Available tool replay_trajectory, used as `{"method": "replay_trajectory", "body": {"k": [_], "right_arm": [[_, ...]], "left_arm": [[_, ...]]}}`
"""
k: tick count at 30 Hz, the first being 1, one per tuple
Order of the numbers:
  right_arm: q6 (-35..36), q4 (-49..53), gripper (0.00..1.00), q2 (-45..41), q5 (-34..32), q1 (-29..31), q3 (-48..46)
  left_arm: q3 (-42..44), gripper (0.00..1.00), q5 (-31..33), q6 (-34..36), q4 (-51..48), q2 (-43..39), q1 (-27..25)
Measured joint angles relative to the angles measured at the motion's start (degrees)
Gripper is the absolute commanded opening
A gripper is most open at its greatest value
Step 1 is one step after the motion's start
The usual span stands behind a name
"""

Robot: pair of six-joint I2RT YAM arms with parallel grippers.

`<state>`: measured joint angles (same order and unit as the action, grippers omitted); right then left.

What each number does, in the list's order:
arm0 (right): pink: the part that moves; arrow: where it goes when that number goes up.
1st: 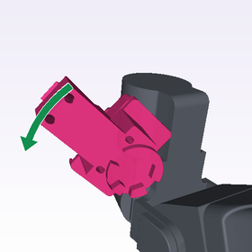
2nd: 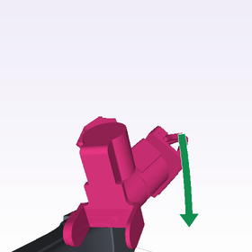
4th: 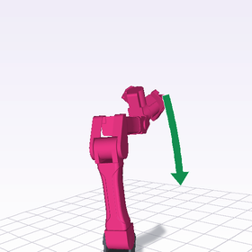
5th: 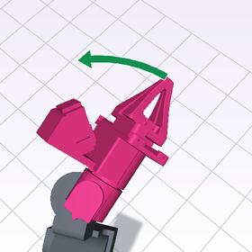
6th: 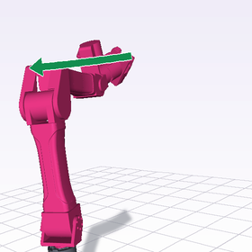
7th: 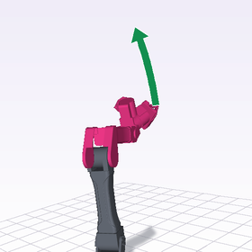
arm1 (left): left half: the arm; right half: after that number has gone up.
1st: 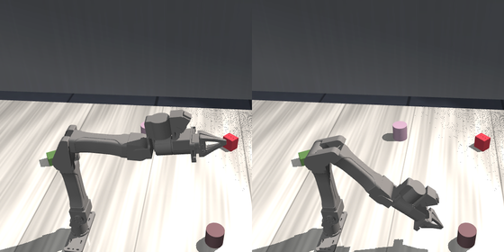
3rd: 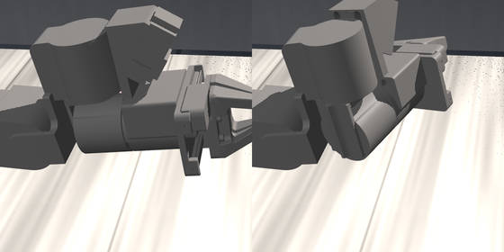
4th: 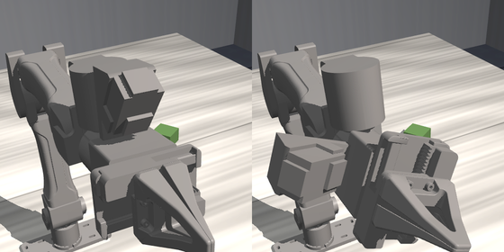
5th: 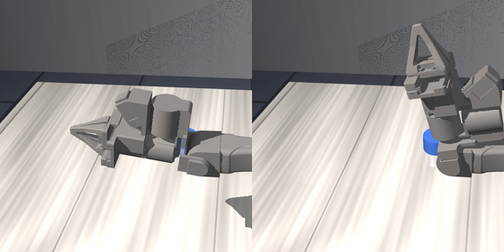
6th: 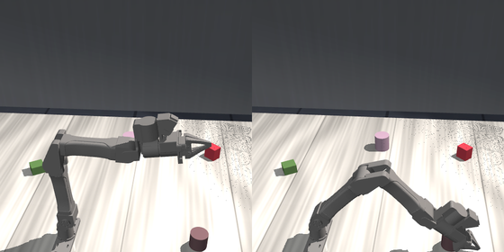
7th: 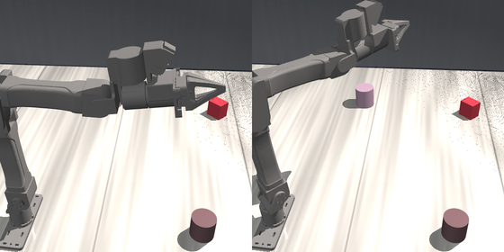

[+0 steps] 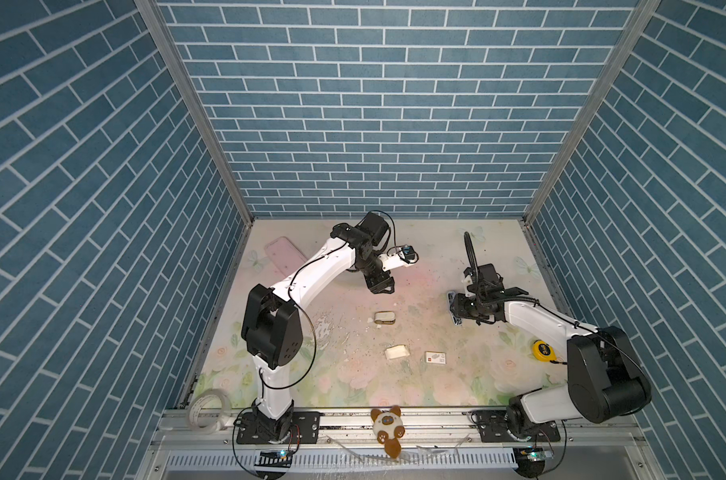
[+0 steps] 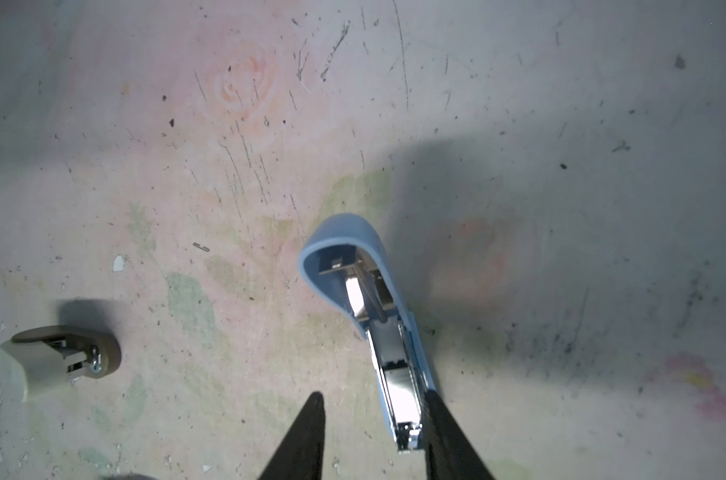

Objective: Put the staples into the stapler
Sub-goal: 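Release and raise the left gripper while the right gripper lowers onto light-blue stapler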

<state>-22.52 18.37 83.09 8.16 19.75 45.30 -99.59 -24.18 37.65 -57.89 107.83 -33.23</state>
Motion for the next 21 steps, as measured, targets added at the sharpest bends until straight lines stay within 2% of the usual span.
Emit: {"method": "replay_trajectory", "body": {"k": [5,21], "right_arm": [[1.05,-1.92,0.41,1.53,-0.50,0.00,0.00],[3.54,-6.27,0.41,6.29,-1.33,-0.04,-0.28]], "left_arm": [[2.86,0.58,-0.96,-0.02,0.15,-1.33,0.15],[3.19,0.58,-2.67,-0.39,0.37,-1.36,0.24]]}}
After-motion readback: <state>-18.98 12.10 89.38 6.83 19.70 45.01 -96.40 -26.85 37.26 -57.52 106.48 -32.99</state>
